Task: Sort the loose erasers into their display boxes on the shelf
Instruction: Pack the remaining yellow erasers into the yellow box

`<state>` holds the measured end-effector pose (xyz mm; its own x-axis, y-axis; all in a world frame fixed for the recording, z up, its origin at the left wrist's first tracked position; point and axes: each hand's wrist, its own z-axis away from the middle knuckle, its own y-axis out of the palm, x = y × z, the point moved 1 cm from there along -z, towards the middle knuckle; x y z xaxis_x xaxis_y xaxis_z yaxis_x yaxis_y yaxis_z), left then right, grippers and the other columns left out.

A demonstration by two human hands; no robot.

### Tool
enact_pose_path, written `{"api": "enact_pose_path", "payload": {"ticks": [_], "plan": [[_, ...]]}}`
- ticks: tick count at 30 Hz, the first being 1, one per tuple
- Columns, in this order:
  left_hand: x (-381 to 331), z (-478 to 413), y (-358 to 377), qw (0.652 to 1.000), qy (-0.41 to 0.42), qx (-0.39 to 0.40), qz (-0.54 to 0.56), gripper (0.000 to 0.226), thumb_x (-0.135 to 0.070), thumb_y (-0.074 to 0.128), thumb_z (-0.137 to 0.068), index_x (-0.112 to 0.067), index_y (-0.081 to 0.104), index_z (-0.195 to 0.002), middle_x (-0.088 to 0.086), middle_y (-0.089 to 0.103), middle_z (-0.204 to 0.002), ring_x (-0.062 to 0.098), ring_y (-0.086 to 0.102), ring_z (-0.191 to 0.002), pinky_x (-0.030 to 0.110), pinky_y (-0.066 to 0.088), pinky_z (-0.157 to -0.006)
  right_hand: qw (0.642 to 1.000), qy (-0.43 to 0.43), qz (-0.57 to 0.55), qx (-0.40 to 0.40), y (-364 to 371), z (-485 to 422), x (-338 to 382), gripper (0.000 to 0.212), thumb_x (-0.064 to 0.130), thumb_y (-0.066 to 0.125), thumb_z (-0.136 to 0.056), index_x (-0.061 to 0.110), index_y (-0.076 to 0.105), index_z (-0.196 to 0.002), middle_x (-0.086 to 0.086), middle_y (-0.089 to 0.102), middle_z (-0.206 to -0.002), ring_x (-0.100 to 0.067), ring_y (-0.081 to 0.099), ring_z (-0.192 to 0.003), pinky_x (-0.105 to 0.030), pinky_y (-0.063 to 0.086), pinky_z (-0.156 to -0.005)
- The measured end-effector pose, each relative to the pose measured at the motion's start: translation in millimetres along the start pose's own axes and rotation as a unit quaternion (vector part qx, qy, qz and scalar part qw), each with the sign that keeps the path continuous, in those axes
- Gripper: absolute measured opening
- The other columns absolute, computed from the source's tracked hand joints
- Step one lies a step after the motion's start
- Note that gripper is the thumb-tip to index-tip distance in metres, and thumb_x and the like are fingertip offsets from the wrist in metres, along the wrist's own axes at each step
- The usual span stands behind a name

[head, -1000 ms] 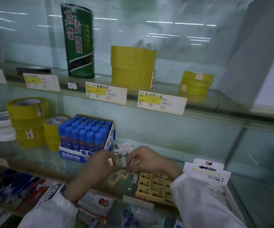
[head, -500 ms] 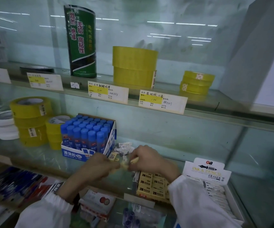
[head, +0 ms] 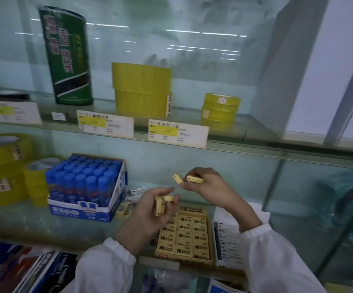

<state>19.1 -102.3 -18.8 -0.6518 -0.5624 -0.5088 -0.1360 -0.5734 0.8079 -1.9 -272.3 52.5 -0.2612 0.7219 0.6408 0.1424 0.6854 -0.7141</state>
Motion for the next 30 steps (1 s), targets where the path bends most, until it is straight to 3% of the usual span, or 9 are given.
{"api": "enact_pose_path", "payload": {"ticks": [3,8,12,14,17,20,23,27,30], "plan": [[8.4,-13.5,7.9,0.999,-0.043,0.012,0.027,0.052,-0.044,0.056,-0.096,0.004,0.066,-0.113,0.026,0.065,-0.097,0.034,0.067,-0.08,0.031,0.06,-0.046,0.997,-0.018,0.071,0.017,8.0,2.1,-0.6,0.026,0.038,0.074,-0.079,0.016,0.069,-0.092,0.0,0.069,-0.09,-0.017,0.064,-0.084,-0.038,0.053,-0.074],[15.5,-26.6,12.1,0.999,-0.03,0.005,0.011,0.041,-0.041,0.064,-0.088,-0.003,0.069,-0.104,0.006,0.064,-0.081,0.017,0.059,-0.057,0.02,0.047,-0.032,0.99,-0.032,0.124,0.054,27.6,1.9,-4.9,0.029,0.029,0.074,-0.077,0.017,0.067,-0.102,-0.006,0.062,-0.099,-0.024,0.062,-0.089,-0.044,0.052,-0.079],[10.7,-24.9,10.7,0.999,0.017,0.01,-0.028,0.039,-0.028,0.07,-0.082,0.0,0.068,-0.109,0.01,0.066,-0.081,0.017,0.063,-0.05,0.021,0.048,-0.032,0.998,0.021,0.002,0.055,23.0,6.2,-12.3,0.046,0.017,0.082,-0.07,0.022,0.067,-0.113,-0.003,0.057,-0.11,-0.018,0.06,-0.099,-0.031,0.051,-0.087],[8.4,-21.8,9.8,0.999,0.026,0.001,-0.027,0.038,-0.025,0.073,-0.083,0.003,0.068,-0.107,0.014,0.067,-0.08,0.021,0.067,-0.052,0.023,0.056,-0.041,0.998,0.039,-0.041,0.027,19.7,8.8,-18.3,0.051,0.015,0.083,-0.07,0.023,0.065,-0.117,0.0,0.057,-0.111,-0.01,0.058,-0.098,-0.019,0.047,-0.08],[4.7,-17.0,7.4,0.999,0.04,-0.002,-0.01,0.029,-0.019,0.075,-0.086,0.006,0.069,-0.1,0.02,0.069,-0.089,0.026,0.072,-0.073,0.03,0.064,-0.062,0.995,0.062,-0.081,-0.016,17.6,12.6,-23.7,0.044,0.013,0.081,-0.073,0.02,0.067,-0.114,0.006,0.058,-0.1,0.0,0.054,-0.083,-0.01,0.039,-0.067],[4.2,-16.5,2.1,0.997,0.071,-0.003,-0.031,0.023,-0.002,0.075,-0.08,0.007,0.068,-0.1,0.023,0.068,-0.096,0.029,0.071,-0.087,0.028,0.064,-0.063,0.976,0.09,-0.2,-0.002,21.3,22.5,-21.8,0.035,0.003,0.07,-0.079,0.015,0.067,-0.111,0.002,0.059,-0.098,-0.003,0.053,-0.079,-0.016,0.041,-0.067],[2.4,-19.1,-7.5,0.987,0.128,-0.038,-0.091,0.015,0.01,0.064,-0.082,0.004,0.068,-0.096,0.018,0.064,-0.096,0.023,0.066,-0.086,0.023,0.061,-0.062,0.951,0.116,-0.285,0.016,25.5,36.7,-23.2,0.043,-0.002,0.056,-0.072,0.015,0.068,-0.109,-0.005,0.059,-0.101,-0.013,0.055,-0.087,-0.024,0.043,-0.071],[1.9,-15.1,-16.4,0.958,0.185,-0.052,-0.211,0.016,0.007,0.063,-0.085,-0.001,0.07,-0.096,0.013,0.062,-0.084,0.017,0.062,-0.072,0.025,0.056,-0.063,0.921,0.103,-0.37,0.065,28.3,55.9,-27.0,0.04,-0.001,0.063,-0.083,0.012,0.065,-0.121,-0.013,0.071,-0.111,-0.025,0.068,-0.106,-0.031,0.055,-0.086],[5.7,-9.8,-16.8,0.94,0.208,-0.048,-0.266,0.012,-0.003,0.071,-0.085,-0.003,0.074,-0.097,0.012,0.06,-0.075,0.016,0.056,-0.062,0.026,0.046,-0.05,0.876,0.11,-0.465,0.068,32.2,67.1,-30.4,0.033,0.004,0.053,-0.098,0.007,0.054,-0.13,-0.023,0.07,-0.113,-0.036,0.069,-0.106,-0.041,0.06,-0.083]]}}
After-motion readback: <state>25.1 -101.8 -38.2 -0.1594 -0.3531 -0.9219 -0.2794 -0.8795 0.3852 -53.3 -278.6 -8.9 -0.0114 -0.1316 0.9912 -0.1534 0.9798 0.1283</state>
